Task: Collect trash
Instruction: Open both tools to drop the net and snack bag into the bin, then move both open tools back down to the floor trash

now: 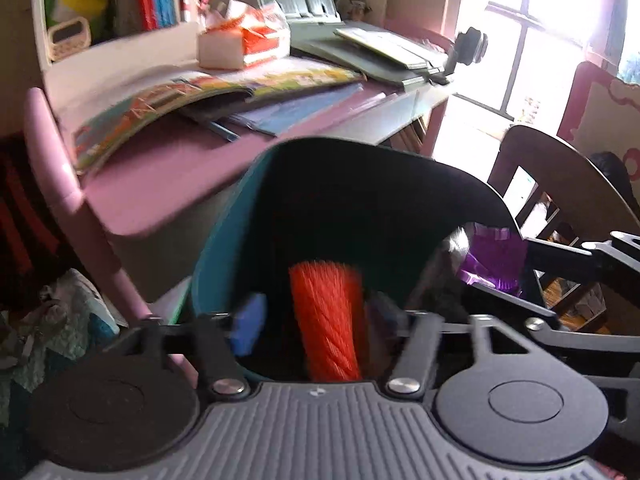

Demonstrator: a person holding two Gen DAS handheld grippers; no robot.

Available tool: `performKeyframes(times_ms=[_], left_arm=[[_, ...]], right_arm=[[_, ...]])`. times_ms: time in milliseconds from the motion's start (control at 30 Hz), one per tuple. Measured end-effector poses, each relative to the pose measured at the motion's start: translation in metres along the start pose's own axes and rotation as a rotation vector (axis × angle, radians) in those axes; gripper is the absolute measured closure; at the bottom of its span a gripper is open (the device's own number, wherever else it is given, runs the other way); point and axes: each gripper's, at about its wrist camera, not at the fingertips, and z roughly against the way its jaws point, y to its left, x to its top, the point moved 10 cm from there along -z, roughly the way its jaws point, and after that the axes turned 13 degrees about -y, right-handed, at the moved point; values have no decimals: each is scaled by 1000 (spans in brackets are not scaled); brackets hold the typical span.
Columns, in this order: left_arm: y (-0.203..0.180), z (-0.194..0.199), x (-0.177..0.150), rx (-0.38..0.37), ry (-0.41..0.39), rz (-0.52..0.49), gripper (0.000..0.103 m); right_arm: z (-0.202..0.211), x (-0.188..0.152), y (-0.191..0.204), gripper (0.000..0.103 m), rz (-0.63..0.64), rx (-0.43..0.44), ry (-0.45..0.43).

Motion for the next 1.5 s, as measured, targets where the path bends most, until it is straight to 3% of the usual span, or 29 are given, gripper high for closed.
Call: performKeyframes(times_ms=[233,400,800,1133,1333,1500], left_arm=[[6,34,6,-28,-50,25,34],[15,71,4,-19,-79,35,26],[92,169,-36,85,-127,64,23],[195,237,-120,195,-85,193,23],[259,258,-182,270,-62,271,23],[312,261,-240,352,-16,353,19]], right_arm=[[23,8,4,48,-31,30,-16],[47,20,20,46,-40,73,-53],[101,33,114,43,-28,246,-105],[110,-2,238,38,-23,464,-21],[96,-54,318,37,-16,577,99],[79,-108,369,37,-4,618,204]])
